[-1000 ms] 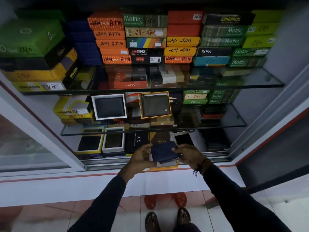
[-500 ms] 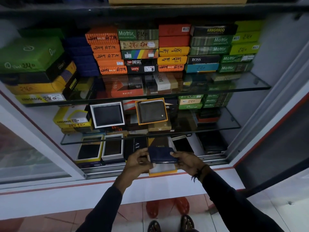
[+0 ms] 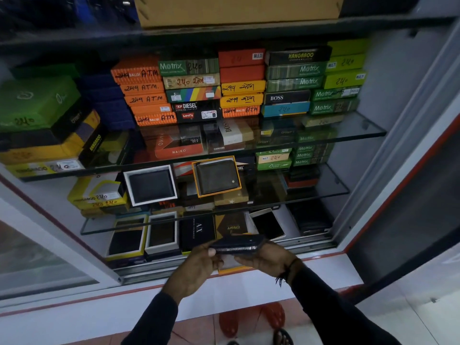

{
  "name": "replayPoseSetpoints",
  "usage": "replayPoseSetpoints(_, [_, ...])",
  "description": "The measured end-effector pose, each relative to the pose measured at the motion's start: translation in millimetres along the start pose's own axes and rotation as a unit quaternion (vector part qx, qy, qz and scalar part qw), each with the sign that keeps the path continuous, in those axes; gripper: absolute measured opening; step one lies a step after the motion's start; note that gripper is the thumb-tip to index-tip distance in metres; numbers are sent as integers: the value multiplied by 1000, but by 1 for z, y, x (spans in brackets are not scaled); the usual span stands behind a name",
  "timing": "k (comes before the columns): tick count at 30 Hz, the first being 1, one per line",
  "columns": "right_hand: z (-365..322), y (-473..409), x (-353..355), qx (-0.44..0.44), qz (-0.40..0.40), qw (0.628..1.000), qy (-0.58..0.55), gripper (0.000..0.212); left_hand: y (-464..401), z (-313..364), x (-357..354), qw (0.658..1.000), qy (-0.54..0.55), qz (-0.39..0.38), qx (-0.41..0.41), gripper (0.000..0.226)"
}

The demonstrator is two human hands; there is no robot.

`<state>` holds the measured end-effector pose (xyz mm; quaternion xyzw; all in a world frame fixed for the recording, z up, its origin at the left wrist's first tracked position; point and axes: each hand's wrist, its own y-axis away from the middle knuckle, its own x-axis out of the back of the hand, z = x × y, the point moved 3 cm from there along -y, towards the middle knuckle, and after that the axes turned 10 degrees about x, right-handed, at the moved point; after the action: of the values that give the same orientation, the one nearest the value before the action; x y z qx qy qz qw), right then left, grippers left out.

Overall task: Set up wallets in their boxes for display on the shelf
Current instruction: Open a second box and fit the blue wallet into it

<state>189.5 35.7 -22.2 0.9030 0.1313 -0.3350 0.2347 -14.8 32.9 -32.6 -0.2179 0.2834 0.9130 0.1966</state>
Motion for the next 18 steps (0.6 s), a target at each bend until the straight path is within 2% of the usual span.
replayPoseSetpoints(3, [5, -3, -8, 0, 7, 1000, -1, 21, 0, -6, 1, 1000, 22, -14, -4, 33])
replayPoseSetpoints(5, [6, -4, -6, 2, 37, 999, 33, 20, 1, -7, 9, 999, 37, 1, -4, 36])
replayPoseSetpoints(7, [1, -3, -2, 21, 46, 995, 87, 25, 2, -6, 19, 999, 43, 32, -11, 37])
replayPoseSetpoints(10, [-16, 2, 11, 50, 67, 984, 158, 16, 9, -8, 40, 993, 37, 110, -27, 13])
replayPoseSetpoints(11, [-21, 5, 14, 54, 71, 981, 170, 14, 12, -8, 46, 989, 28, 138, -33, 13])
replayPoseSetpoints(14, [-26, 11, 7, 44, 58, 980, 186, 15, 15, -11, 45, 983, -20, 175, -51, 19])
replayPoseSetpoints(18, [-5, 12, -31, 62, 66, 969, 228, 18, 4, -17, 28, 979, -33, 190, -70, 30])
